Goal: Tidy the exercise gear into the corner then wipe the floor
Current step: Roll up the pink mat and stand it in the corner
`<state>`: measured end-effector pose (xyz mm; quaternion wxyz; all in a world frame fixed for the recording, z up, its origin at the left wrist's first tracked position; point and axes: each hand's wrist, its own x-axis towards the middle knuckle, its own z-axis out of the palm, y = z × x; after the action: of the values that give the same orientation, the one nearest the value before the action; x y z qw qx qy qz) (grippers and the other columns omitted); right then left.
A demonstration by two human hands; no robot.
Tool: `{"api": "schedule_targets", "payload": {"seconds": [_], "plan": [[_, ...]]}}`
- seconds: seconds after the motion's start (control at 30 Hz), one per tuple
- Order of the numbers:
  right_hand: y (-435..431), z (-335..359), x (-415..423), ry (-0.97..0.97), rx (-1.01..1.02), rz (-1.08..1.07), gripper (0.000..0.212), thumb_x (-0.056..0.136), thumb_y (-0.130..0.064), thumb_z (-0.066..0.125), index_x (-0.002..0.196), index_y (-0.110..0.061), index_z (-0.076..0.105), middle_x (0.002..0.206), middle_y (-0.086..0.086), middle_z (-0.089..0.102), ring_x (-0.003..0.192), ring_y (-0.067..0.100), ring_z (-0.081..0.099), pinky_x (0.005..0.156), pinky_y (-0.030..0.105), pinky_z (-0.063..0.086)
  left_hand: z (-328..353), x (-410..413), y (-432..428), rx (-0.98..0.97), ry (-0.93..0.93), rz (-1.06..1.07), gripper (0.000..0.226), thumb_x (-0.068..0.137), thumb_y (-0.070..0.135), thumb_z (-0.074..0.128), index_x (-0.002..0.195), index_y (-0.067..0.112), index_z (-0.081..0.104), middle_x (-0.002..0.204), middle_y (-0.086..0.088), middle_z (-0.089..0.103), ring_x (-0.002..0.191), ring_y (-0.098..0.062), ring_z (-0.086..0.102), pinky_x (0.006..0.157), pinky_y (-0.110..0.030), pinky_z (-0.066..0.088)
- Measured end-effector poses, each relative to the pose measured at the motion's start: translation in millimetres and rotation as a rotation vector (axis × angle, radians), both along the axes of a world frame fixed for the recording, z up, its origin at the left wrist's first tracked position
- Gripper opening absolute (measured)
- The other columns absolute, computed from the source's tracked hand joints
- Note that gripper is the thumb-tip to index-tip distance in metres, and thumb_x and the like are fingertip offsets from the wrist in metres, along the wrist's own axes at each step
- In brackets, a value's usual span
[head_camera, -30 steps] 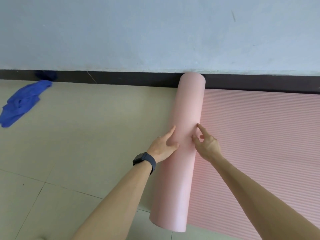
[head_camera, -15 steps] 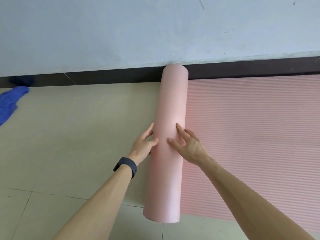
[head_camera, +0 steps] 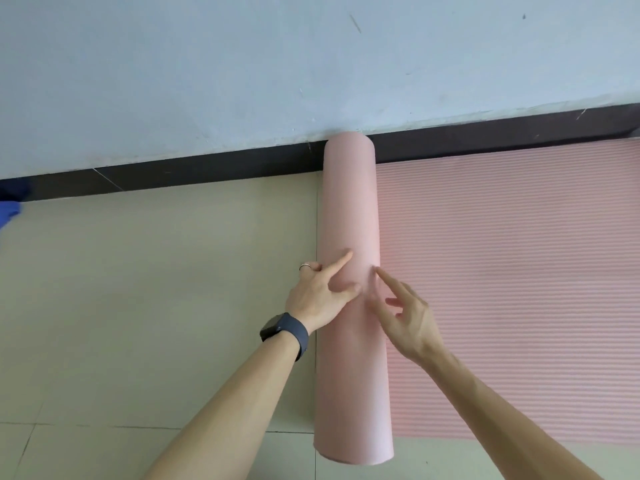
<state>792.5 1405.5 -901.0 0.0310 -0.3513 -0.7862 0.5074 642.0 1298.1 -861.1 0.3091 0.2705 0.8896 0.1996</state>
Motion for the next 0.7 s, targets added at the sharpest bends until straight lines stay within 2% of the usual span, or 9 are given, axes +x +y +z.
{"api": "schedule_targets", "payload": {"seconds": [0.07, 0.13, 0.2, 0.27, 0.33, 0.47, 0.53, 0.63, 0.7], "plan": [[-12.7, 3.1, 12.3, -0.009, -0.068, 0.06, 0.091, 0.08, -0.071, 0.059, 0.154, -0.047, 0.012, 0.16, -0.018, 0.023, 0.138, 0.005, 0.038, 0.112, 0.03, 0.037, 2.5, 5.2, 18.4, -0.025, 0.087, -0.056, 0.041, 0.098, 0.059, 0.04, 0.137, 0.069, 0.033, 0.132, 0.002, 0.035, 0.102, -0.023, 0.061, 0.096, -0.032, 0.047], [-12.0, 1.0, 19.0, -0.052, -0.075, 0.06, 0.106, 0.074, -0.076, 0.061, 0.155, -0.044, 0.001, 0.163, -0.016, 0.016, 0.146, 0.006, 0.026, 0.118, 0.033, 0.029, 5.8, 0.6, 28.7, -0.022, 0.093, -0.11, 0.038, 0.102, 0.049, 0.035, 0.137, 0.066, 0.039, 0.129, 0.004, 0.039, 0.102, -0.02, 0.06, 0.096, -0.033, 0.047], [-5.1, -2.0, 24.1, -0.059, -0.075, 0.016, 0.105, 0.076, -0.072, 0.063, 0.156, -0.041, 0.002, 0.161, -0.014, 0.024, 0.144, 0.01, 0.03, 0.116, 0.032, 0.031, 5.4, -13.6, 23.5, 0.077, -0.047, -0.065, 0.045, 0.103, 0.035, 0.043, 0.139, 0.062, 0.039, 0.128, 0.01, 0.05, 0.093, -0.02, 0.064, 0.092, -0.036, 0.054], [-0.4, -5.0, 27.9, -0.063, -0.069, 0.003, 0.102, 0.076, -0.071, 0.061, 0.156, -0.041, 0.005, 0.157, -0.014, 0.03, 0.139, 0.014, 0.038, 0.113, 0.031, 0.034, 4.8, -24.3, 7.1, 0.171, -0.174, 0.019, 0.057, 0.1, 0.027, 0.053, 0.141, 0.062, 0.036, 0.128, 0.015, 0.057, 0.087, -0.015, 0.068, 0.082, -0.027, 0.056], [6.5, -9.6, 32.9, -0.071, -0.102, -0.018, 0.102, 0.071, -0.074, 0.057, 0.155, -0.045, 0.007, 0.153, -0.015, 0.036, 0.13, 0.015, 0.047, 0.109, 0.032, 0.038, -0.5, -21.9, -4.7, 0.142, -0.15, -0.01, 0.066, 0.094, 0.033, 0.064, 0.142, 0.064, 0.031, 0.128, 0.013, 0.052, 0.098, -0.011, 0.061, 0.081, -0.017, 0.045], [27.1, -19.4, 55.4, -0.053, -0.166, -0.092, 0.088, 0.07, -0.074, 0.058, 0.148, -0.056, 0.023, 0.138, -0.022, 0.044, 0.108, 0.003, 0.057, 0.095, 0.025, 0.042, -9.6, 11.1, 5.9, 0.125, -0.356, -0.011, 0.074, 0.088, 0.054, 0.067, 0.143, 0.068, 0.019, 0.153, 0.012, 0.038, 0.141, -0.012, 0.038, 0.113, -0.038, 0.037], [32.2, -22.4, 70.1, -0.04, -0.103, -0.185, 0.074, 0.073, -0.068, 0.056, 0.143, -0.056, 0.035, 0.136, -0.023, 0.046, 0.107, 0.002, 0.059, 0.093, 0.026, 0.046, -10.4, 32.4, 25.2, 0.138, -0.335, -0.029, 0.072, 0.089, 0.061, 0.061, 0.141, 0.072, 0.012, 0.156, 0.008, 0.038, 0.144, -0.017, 0.034, 0.112, -0.039, 0.037], [36.0, -15.9, 80.6, 0.034, 0.072, -0.287, 0.055, 0.081, -0.046, 0.052, 0.135, -0.056, 0.047, 0.14, -0.022, 0.049, 0.123, 0.007, 0.054, 0.1, 0.033, 0.047, -4.5, 55.2, 58.6, 0.02, -0.117, -0.098, 0.062, 0.088, 0.073, 0.046, 0.138, 0.076, 0.009, 0.133, -0.011, 0.044, 0.112, -0.027, 0.056, 0.09, -0.031, 0.042], [40.6, -4.2, 78.3, 0.078, 0.09, -0.246, 0.054, 0.087, -0.051, 0.049, 0.14, -0.051, 0.045, 0.15, -0.017, 0.042, 0.137, 0.005, 0.041, 0.113, 0.036, 0.037, -0.9, 53.6, 75.2, -0.038, -0.069, -0.195, 0.048, 0.094, 0.07, 0.035, 0.137, 0.076, 0.013, 0.124, -0.011, 0.044, 0.092, -0.028, 0.058, 0.087, -0.03, 0.045]]}}
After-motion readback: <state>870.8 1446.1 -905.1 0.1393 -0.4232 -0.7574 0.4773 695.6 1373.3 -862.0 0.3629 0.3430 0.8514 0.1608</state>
